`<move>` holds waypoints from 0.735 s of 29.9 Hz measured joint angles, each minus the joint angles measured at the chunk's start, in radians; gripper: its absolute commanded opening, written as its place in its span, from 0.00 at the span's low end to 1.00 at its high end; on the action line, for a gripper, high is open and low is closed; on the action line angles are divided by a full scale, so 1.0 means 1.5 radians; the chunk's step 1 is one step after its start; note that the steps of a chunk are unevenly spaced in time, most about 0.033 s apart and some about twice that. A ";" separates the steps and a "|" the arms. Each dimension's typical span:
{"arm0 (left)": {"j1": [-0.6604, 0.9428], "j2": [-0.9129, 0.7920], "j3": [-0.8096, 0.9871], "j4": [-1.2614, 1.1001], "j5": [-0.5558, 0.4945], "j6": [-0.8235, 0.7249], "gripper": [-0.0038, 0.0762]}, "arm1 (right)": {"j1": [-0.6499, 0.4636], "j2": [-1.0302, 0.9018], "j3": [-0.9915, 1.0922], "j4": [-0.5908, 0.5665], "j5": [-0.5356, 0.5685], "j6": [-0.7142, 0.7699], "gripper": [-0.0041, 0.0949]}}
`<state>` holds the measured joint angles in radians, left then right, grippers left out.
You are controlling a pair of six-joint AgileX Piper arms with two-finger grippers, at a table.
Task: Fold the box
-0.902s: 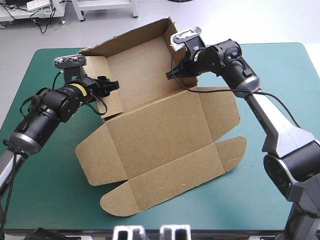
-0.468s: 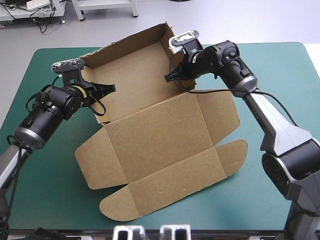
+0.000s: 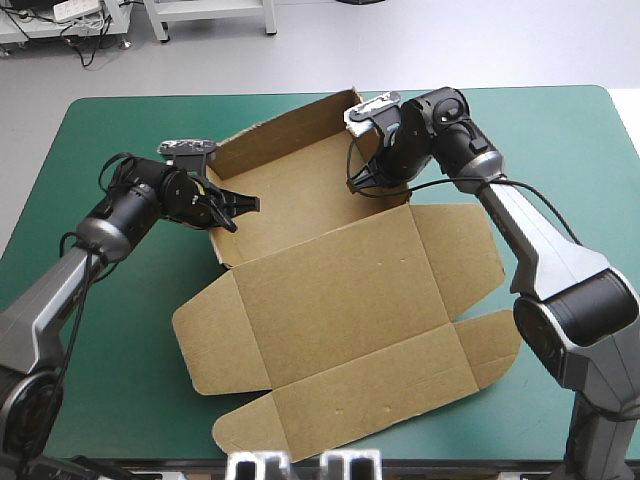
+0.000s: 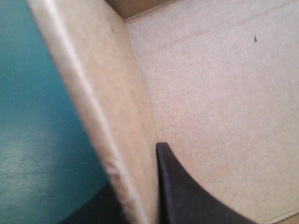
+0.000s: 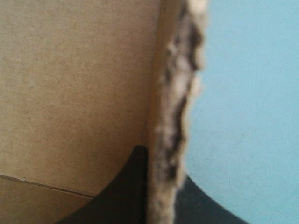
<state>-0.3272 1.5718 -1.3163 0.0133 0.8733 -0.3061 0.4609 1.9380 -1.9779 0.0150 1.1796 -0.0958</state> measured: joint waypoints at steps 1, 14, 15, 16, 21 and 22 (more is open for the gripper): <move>0.000 0.021 -0.017 -0.019 0.016 0.023 0.03 | -0.005 0.006 0.001 0.001 0.016 0.001 0.02; -0.027 0.212 -0.323 -0.025 0.178 0.134 0.03 | -0.098 0.033 0.002 0.068 0.043 0.007 0.02; -0.036 0.228 -0.347 -0.009 0.193 0.134 0.03 | -0.099 0.034 0.002 0.066 0.043 0.011 0.02; -0.044 0.243 -0.368 0.005 0.207 0.134 0.03 | -0.100 0.035 0.002 0.064 0.043 0.015 0.02; -0.077 0.309 -0.434 0.066 0.233 0.128 0.03 | -0.102 0.055 0.002 0.049 0.043 0.042 0.02; -0.079 0.315 -0.437 0.069 0.234 0.122 0.03 | -0.103 0.058 0.002 0.048 0.043 0.045 0.02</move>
<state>-0.4461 2.0437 -1.9719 0.1173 1.2242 -0.1233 0.3070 2.0255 -1.9748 0.0872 1.2438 -0.0281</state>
